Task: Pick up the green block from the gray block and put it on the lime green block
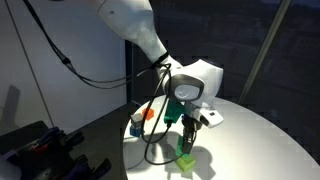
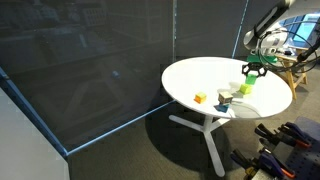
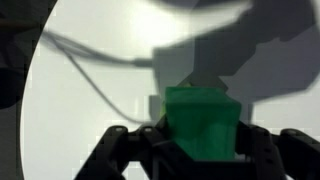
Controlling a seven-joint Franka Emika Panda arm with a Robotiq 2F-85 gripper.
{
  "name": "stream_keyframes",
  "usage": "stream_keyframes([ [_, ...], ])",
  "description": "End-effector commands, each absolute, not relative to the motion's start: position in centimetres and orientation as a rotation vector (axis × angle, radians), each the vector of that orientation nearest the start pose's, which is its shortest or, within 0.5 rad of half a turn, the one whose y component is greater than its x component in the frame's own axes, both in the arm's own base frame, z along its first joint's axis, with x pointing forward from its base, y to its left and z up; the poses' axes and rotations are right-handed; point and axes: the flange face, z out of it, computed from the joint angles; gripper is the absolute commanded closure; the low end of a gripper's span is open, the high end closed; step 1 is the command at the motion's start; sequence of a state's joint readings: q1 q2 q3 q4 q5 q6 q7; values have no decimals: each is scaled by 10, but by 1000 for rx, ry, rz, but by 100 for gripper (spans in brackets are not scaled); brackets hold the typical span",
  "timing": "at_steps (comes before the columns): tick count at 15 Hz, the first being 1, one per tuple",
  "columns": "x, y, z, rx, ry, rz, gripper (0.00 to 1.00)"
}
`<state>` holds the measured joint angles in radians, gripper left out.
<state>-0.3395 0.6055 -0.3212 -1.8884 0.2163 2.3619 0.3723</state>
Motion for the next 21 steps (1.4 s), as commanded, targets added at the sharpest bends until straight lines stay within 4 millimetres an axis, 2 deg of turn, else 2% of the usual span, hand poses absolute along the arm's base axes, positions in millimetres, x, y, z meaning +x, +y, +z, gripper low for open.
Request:
stream_keyframes([
  [1, 500, -378, 192, -2645, 1737, 117, 77],
  [17, 501, -387, 171, -2654, 1761, 129, 76],
  [18, 501, -387, 171, -2654, 1760, 131, 36],
  [21, 501, -388, 170, -2655, 1759, 133, 16],
])
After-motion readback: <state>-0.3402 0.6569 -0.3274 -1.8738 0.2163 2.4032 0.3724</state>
